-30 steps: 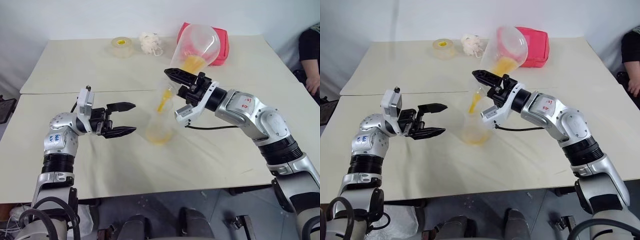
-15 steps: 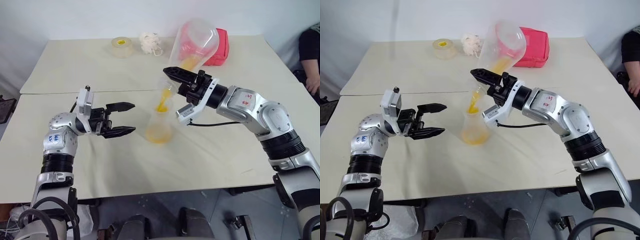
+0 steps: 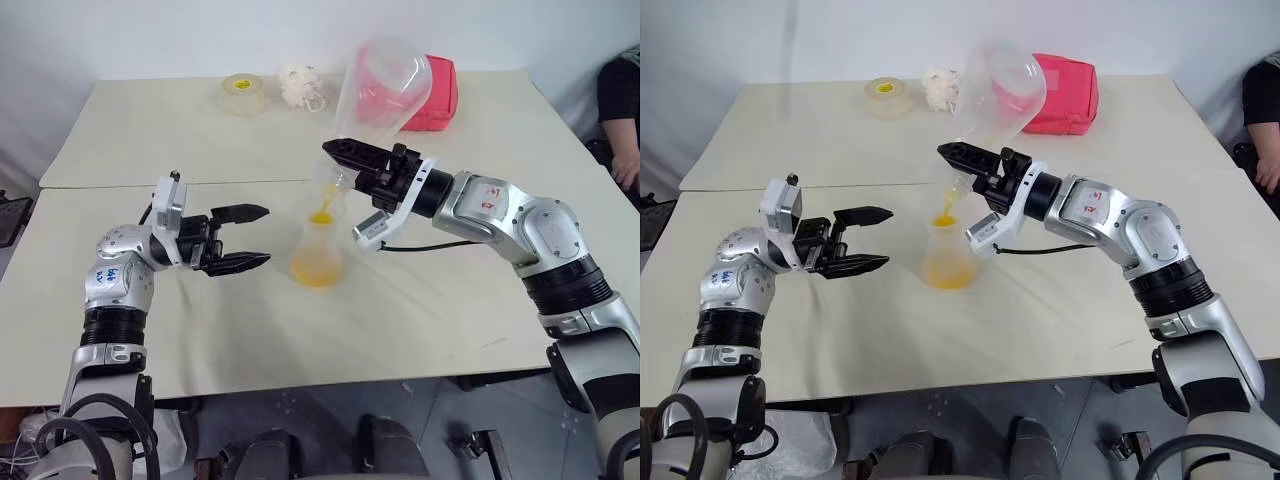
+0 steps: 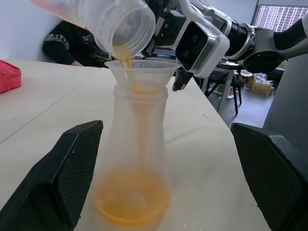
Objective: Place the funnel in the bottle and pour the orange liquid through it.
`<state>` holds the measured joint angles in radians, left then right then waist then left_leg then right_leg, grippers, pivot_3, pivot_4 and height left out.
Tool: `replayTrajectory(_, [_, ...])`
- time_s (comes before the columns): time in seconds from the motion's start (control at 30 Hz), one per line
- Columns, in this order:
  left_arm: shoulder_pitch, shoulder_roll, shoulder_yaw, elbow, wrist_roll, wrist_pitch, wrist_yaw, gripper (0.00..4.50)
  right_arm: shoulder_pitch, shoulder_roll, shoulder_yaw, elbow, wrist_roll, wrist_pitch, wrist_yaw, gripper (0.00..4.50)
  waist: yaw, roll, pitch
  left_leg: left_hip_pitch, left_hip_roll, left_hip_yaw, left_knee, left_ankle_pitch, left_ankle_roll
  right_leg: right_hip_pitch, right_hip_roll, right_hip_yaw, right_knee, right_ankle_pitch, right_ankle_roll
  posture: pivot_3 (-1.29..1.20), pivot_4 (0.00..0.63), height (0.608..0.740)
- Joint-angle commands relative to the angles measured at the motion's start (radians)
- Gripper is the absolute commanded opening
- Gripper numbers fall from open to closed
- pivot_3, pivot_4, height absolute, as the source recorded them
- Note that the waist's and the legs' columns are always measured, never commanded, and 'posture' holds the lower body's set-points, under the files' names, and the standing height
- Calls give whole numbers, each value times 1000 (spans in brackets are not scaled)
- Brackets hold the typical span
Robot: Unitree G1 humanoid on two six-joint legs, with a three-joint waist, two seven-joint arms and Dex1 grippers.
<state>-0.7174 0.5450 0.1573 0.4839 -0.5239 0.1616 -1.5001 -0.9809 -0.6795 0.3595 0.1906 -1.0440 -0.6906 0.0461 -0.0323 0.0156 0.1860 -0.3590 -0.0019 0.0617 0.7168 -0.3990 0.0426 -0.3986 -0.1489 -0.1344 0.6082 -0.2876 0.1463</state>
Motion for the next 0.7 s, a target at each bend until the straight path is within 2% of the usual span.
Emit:
replayTrajectory(0.03, [-25,11,10,-7,-22,-2,-30,4500,-43,-16,-3,-16,-17,-4,-38,2437,-1,0,0,0,0,0,0,0,0,0,0,0,0,0,0,0,150,740])
replayTrajectory(0.4, [-28,16,7,-4,-16,2,-30,4500,-49,-19,8,-18,-26,-4,-58,2437,-1,0,0,0,0,0,0,0,0,0,0,0,0,0,0,0,150,740])
replayTrajectory(0.7, [-41,19,-3,23,2,-7,-27,4500,-24,-16,-8,-62,14,9,-19,2437,-1,0,0,0,0,0,0,0,0,0,0,0,0,0,0,0,150,740])
